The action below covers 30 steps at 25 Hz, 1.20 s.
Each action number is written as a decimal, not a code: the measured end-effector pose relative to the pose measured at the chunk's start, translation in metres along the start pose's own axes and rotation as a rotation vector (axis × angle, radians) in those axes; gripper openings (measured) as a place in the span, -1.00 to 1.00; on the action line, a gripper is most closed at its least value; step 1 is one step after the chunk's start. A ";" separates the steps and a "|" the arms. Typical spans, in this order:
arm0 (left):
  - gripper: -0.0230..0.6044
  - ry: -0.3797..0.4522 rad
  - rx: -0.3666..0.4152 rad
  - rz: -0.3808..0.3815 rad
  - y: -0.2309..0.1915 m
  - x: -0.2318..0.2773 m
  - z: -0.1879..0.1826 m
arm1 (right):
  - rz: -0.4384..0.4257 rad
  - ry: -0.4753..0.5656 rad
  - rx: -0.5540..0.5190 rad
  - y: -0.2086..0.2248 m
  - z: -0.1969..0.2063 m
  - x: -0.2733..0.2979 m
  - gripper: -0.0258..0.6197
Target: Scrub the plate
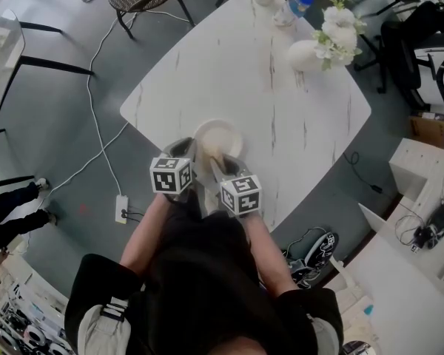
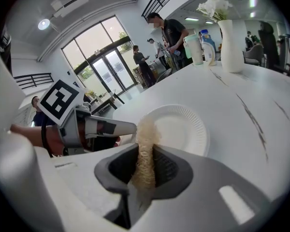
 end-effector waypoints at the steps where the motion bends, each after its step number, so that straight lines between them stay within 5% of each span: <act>1: -0.80 0.000 0.000 0.000 0.000 0.000 0.000 | 0.004 0.000 0.002 0.002 0.000 -0.001 -0.69; 30: -0.80 0.002 0.001 -0.014 0.002 0.000 -0.001 | 0.155 0.066 0.067 0.056 -0.001 -0.048 -0.69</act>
Point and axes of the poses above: the fingertips, and each gripper's own axes: x forward along the fingers, y to its right, z out of its underside, the point moved 10 cm from there along -x, backward along the fingers, and after that the axes turned 5 degrees about x, right-handed, at the moved point
